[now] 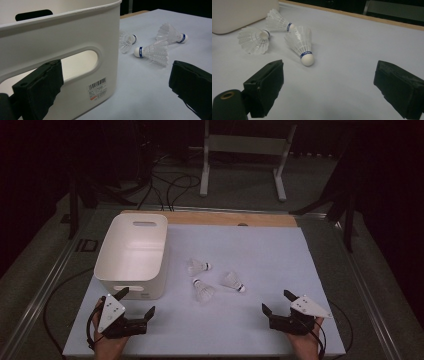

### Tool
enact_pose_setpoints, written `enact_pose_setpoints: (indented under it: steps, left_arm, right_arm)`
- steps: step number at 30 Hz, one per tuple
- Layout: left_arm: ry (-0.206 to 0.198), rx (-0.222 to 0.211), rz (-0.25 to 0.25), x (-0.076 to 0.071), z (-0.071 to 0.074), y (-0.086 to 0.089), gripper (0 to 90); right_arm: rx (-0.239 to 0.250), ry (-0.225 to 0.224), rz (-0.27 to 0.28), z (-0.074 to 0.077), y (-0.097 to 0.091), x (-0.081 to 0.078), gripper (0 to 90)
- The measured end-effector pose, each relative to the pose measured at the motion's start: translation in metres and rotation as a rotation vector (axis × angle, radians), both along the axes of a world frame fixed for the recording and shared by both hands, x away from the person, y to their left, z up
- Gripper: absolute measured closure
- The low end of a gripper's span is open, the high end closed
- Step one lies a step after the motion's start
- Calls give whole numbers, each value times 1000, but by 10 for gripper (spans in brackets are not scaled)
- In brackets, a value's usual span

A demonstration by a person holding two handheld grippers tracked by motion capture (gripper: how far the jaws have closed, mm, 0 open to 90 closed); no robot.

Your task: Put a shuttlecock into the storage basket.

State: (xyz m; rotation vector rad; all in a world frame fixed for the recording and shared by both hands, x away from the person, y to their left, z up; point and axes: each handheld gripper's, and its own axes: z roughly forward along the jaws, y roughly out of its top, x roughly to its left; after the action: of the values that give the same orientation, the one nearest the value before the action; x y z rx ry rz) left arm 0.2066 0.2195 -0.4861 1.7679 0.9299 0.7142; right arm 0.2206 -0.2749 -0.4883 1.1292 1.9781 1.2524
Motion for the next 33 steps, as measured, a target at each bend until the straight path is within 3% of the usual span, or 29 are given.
enact_pose_setpoints:
  steps: [11,20,33]
  left_arm:
    - [6,-5,2,0,-1,0,2]
    - [34,9,1,2,-3,-3,2]
    - [62,4,28,8,-5,0,2]
  right_arm:
    - [-6,11,-5,-1,0,2,93]
    - [0,34,-3,0,-1,4,93]
    - [-17,100,1,8,1,11,82]
